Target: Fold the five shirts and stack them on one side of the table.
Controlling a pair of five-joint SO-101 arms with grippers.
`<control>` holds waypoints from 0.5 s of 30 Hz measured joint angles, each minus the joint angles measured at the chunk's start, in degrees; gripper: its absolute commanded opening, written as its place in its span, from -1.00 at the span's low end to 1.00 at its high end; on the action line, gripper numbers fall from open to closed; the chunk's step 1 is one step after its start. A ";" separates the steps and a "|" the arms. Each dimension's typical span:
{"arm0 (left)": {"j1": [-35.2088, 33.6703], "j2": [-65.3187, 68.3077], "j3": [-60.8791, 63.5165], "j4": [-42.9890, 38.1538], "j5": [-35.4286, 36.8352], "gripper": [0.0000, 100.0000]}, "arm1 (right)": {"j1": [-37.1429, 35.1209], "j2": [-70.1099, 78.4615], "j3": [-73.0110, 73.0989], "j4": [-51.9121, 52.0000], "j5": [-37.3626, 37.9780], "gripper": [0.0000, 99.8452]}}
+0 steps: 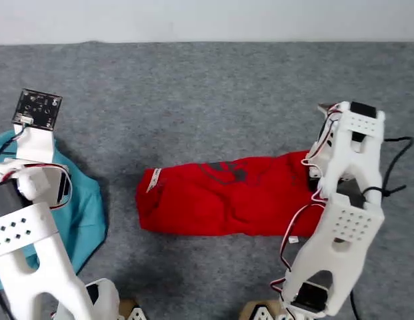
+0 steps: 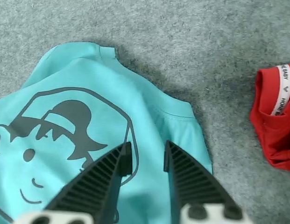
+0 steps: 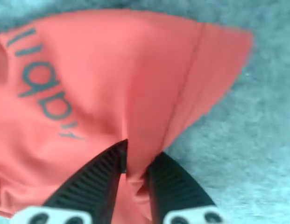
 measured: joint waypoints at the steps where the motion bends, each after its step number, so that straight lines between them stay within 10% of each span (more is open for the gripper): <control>1: 0.00 0.00 0.00 0.00 0.00 -0.75 | 0.62 -0.18 0.00 0.00 0.79 -0.98; 15: 0.00 0.00 0.00 0.00 -0.18 -0.75 | 12.92 -0.44 -9.05 4.57 9.05 -0.98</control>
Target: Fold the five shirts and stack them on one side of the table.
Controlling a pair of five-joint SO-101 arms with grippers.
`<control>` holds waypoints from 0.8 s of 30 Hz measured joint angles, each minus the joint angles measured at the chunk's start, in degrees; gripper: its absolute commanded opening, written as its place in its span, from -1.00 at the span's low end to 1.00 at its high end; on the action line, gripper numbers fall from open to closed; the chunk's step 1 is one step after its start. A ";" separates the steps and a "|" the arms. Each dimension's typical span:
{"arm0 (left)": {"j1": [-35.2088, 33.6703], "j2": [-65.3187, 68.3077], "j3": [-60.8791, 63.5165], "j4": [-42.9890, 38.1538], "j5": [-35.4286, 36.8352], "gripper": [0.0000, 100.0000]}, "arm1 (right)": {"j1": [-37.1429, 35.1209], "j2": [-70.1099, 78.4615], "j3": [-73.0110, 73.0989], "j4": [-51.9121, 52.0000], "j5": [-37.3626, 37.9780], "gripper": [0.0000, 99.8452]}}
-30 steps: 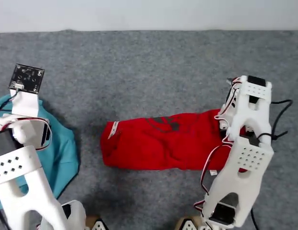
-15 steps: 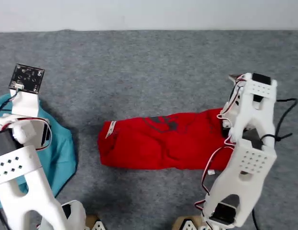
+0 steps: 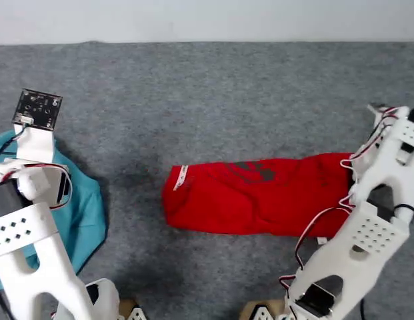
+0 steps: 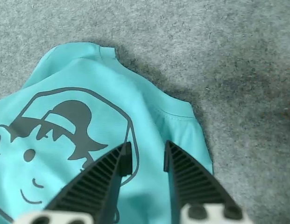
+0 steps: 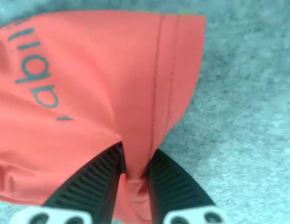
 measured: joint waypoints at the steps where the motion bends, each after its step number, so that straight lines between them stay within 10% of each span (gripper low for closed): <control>1: 0.00 0.00 0.00 0.00 0.00 -0.75 | -0.44 0.00 -0.79 0.79 0.35 -0.98; 24: 0.00 0.00 0.00 0.00 0.00 -0.76 | -47.56 -28.66 16.53 -0.35 -11.69 -0.98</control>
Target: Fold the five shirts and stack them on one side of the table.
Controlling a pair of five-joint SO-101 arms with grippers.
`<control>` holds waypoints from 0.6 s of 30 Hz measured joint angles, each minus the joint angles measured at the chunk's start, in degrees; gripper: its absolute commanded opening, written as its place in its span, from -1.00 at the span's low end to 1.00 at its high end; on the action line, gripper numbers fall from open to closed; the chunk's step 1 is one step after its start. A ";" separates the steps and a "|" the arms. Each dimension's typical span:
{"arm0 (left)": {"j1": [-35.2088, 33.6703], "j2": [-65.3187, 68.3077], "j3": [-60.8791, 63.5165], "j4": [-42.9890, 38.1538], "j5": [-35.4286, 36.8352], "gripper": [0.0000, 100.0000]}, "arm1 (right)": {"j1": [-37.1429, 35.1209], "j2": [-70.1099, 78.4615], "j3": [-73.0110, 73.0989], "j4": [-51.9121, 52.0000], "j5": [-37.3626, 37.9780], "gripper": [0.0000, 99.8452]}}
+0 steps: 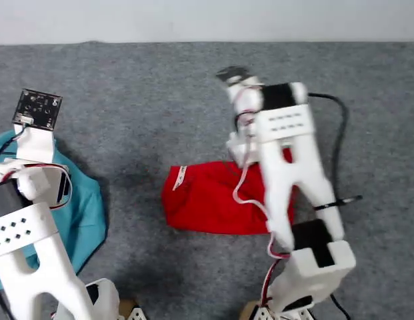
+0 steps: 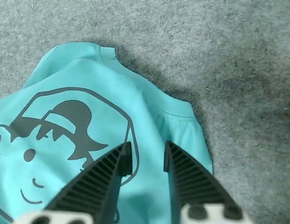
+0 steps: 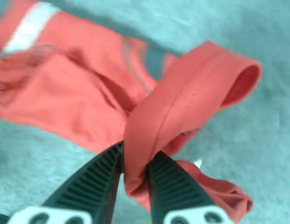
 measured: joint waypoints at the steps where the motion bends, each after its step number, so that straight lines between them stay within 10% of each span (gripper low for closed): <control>1: 0.00 0.00 0.00 0.00 0.00 -0.76 | -1.76 0.88 0.00 -0.97 -0.44 -0.98; 18: -14.24 0.00 -4.40 0.00 0.00 -0.76 | -18.11 18.99 -10.11 -4.57 -2.90 -0.94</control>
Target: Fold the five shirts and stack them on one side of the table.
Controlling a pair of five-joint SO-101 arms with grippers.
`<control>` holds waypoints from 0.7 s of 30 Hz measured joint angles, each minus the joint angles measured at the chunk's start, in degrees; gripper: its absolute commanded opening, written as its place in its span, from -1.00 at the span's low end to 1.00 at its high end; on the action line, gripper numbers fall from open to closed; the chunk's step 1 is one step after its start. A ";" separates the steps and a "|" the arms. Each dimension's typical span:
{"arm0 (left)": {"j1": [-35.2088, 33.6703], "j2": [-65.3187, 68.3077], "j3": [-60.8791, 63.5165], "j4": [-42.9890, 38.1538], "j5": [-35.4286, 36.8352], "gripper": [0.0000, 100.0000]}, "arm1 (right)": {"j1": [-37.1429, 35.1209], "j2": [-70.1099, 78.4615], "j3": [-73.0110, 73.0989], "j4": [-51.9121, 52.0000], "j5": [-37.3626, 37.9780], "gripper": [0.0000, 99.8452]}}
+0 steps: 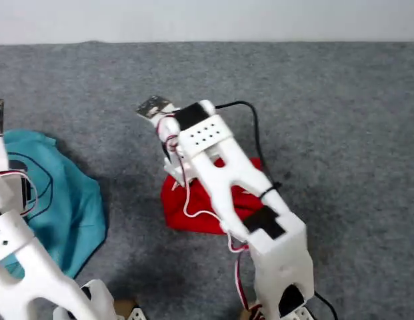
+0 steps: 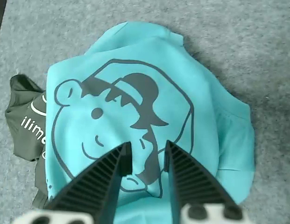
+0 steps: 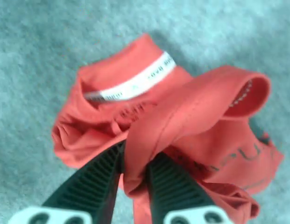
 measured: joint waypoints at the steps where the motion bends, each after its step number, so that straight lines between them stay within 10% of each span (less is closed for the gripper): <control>1: -0.09 0.00 0.00 0.00 0.00 -0.76 | -0.62 1.76 -1.85 1.05 0.00 -0.90; 9: -0.35 0.00 0.00 0.00 0.00 -0.75 | -7.30 8.70 -13.01 5.80 0.00 -0.42; 21: -0.35 0.00 0.00 0.00 0.00 -0.75 | 0.53 -5.10 -10.11 5.89 7.82 -0.96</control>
